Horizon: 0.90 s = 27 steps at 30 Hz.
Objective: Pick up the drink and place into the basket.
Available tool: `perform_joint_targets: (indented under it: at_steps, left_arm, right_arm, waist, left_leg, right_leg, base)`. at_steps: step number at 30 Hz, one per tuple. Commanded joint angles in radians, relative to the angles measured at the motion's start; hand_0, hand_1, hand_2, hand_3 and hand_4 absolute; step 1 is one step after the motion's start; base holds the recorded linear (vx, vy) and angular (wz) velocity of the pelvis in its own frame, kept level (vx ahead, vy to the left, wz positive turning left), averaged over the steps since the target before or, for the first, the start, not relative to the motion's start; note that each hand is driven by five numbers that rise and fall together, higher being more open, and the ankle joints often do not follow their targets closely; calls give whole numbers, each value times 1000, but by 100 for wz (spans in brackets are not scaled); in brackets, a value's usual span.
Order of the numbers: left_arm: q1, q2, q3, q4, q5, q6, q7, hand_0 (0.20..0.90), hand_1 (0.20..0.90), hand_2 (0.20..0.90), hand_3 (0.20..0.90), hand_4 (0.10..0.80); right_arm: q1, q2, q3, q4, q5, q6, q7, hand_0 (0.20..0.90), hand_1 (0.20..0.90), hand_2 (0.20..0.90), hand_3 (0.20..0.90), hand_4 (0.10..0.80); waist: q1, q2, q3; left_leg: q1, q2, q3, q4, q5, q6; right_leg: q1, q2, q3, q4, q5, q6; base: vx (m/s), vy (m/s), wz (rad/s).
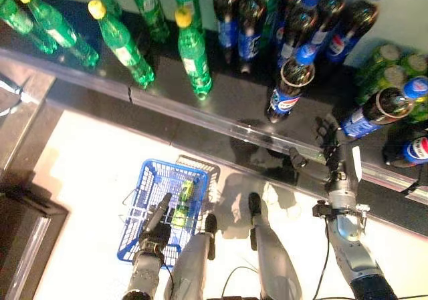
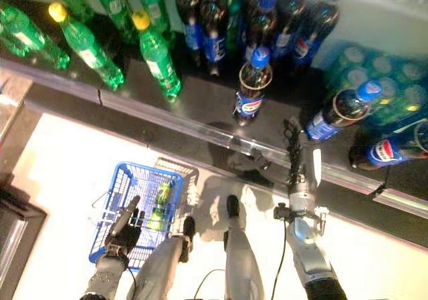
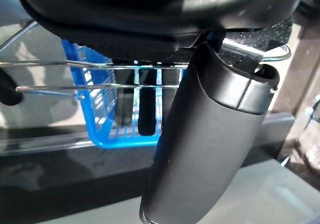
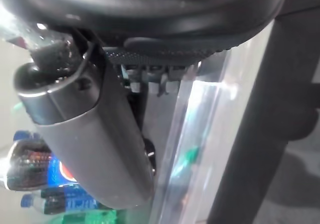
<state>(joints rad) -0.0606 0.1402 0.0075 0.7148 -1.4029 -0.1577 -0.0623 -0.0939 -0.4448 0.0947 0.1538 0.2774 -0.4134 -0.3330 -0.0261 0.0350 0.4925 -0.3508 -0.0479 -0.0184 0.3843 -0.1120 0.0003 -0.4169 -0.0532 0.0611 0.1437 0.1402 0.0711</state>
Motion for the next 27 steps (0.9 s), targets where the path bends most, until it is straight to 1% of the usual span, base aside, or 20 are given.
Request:
perform_joint_targets:
  at_steps: [1,10,21,27]
  left_arm:
    - [16,123,26,-156,-21,-111,-103,300,300,300,200,100]
    - [-22,142,31,-149,-7,-88,-79,300,300,300,200,100]
    - [-82,184,41,-97,-26,-52,-67,300,300,300,200,100]
    - [-114,192,33,-91,-17,-43,-59,300,300,300,200,100]
  right_arm:
    - [-62,-49,-14,-144,19,-128,-47,900,900,900,900,800]
    - [-144,-65,-23,-167,56,-96,-56,900,900,900,900,800]
    - [-305,-73,-20,-130,106,-34,-139,900,900,900,900,800]
    - [-354,-74,-26,-85,126,-27,-176,900,900,900,900,800]
  waist:
    - [44,-12,-58]
    - [63,-18,-43]
    - [84,-40,-18]
    - [94,-48,-7]
  left_leg:
    - [-56,-63,-40,18,-4,26]
    - [-84,-59,-39,31,-11,16]
    - [-102,-53,-35,27,-18,9]
    - [-112,-52,-38,37,-23,10]
  right_leg:
    - [72,14,-3,75,-140,32]
    - [75,16,-30,48,-140,30]
    - [69,18,-57,26,-137,22]
    - [58,17,-77,36,-140,19]
  base:
    - [-46,-28,7]
    - [-8,-14,5]
    - [-6,-12,4]
    - [6,-26,10]
